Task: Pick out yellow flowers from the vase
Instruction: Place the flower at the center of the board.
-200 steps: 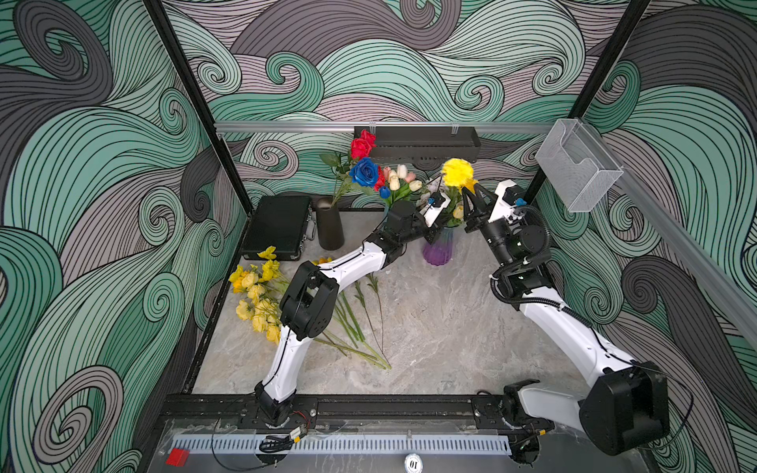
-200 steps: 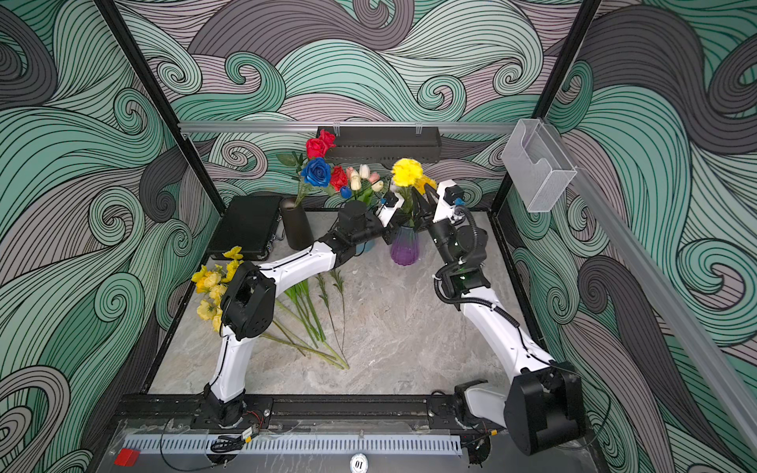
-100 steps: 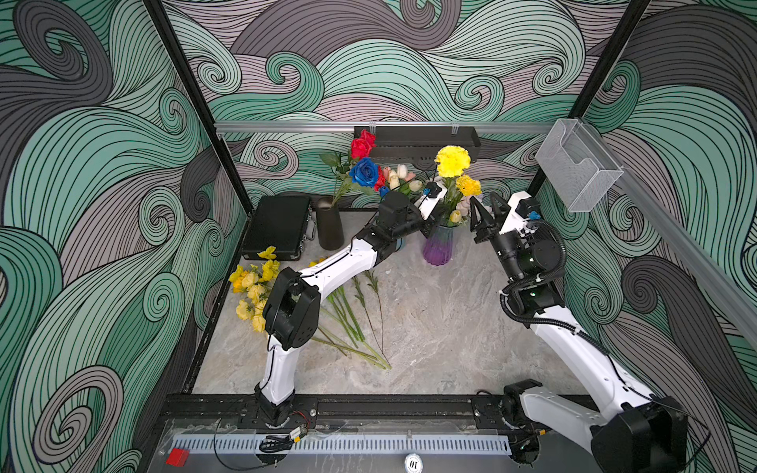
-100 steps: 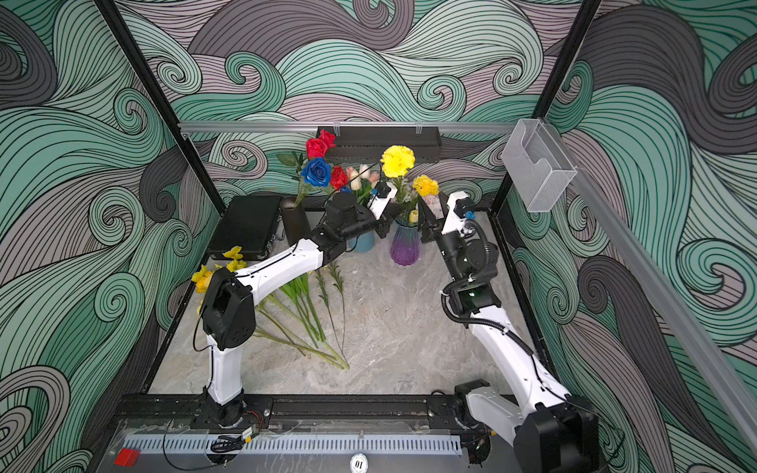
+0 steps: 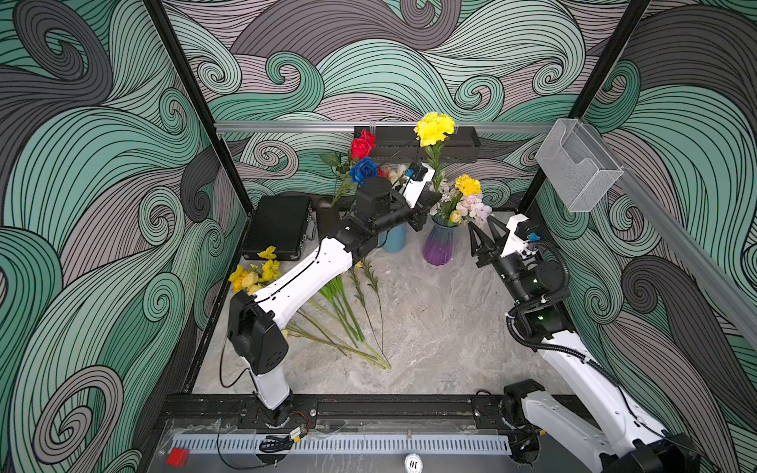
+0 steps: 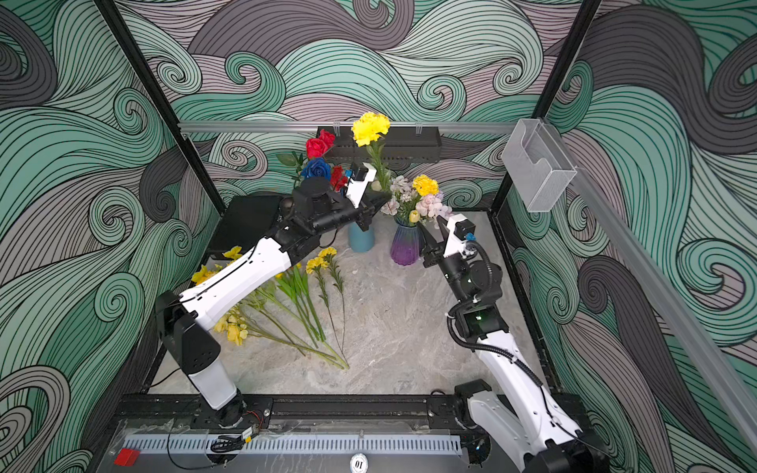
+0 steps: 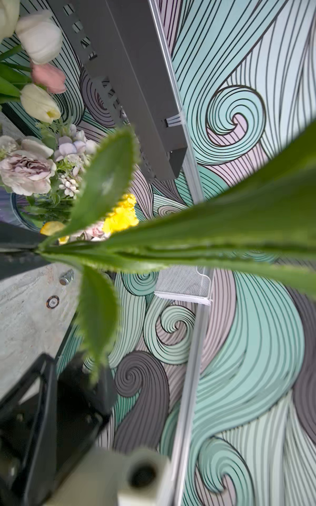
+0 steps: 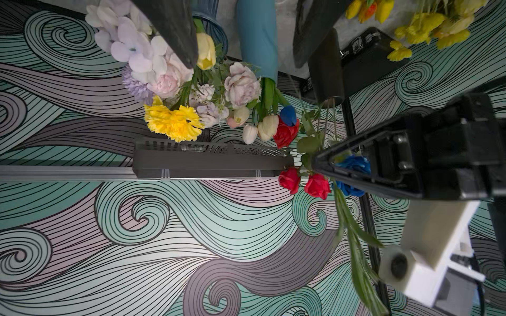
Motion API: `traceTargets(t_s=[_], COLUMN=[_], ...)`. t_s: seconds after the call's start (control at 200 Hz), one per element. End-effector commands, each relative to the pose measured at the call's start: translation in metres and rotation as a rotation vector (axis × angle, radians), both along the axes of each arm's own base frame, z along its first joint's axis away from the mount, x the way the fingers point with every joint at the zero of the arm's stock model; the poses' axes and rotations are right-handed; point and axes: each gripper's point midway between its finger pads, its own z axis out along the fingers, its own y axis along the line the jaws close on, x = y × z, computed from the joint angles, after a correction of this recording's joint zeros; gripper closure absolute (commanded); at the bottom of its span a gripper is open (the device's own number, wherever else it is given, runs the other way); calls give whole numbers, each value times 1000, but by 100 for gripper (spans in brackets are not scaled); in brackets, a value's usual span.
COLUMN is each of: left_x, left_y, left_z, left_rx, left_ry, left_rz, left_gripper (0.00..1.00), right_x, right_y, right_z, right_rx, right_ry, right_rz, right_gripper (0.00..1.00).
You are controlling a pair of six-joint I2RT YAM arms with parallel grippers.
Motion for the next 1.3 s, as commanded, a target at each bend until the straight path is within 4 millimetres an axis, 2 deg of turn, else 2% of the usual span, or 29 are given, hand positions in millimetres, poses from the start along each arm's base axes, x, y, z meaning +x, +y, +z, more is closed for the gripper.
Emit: traceTargets(t_s=[0.0,0.14,0.22,0.235,0.31,0.4,0.52,0.74,0.941,1.011,1.101,1.296], left_x=[-35,-61,-71,-79,-92,-103,-112,-115,-114,-114,-113,-108], left_y=[8,18,23,28,34,40,47,59,61,62,63,76], left_z=[-4,-20,-39,-32,-44,-54,-78,-107,-126,-132,-138,-149], left_rx=[-13,-16,-8,-21,-23,-34,-32,-24,-9,-3,-3,7], left_ry=[92,162,209,196,216,235,274,316,356,367,376,365], left_rz=[-87,-134,-149,-157,-176,-192,-191,-141,-118,-114,-104,-21], left_gripper=[99,99,99,99,99,99,99,99,98,98,98,99], right_x=[-16,-37,-49,-51,-61,-68,-72,-79,-86,-84,-84,-78], right_y=[18,44,62,66,83,101,119,148,166,168,170,162], right_z=[-9,-25,-35,-37,-46,-55,-65,-92,-103,-108,-111,-121], right_rx=[-20,-71,-115,-123,-161,-192,-207,-222,-224,-229,-227,-260], right_ry=[17,23,26,29,36,53,93,212,281,305,320,350], right_rz=[128,275,353,368,432,490,561,710,781,772,773,689], right_gripper=[45,46,46,46,46,47,52,55,58,65,68,67])
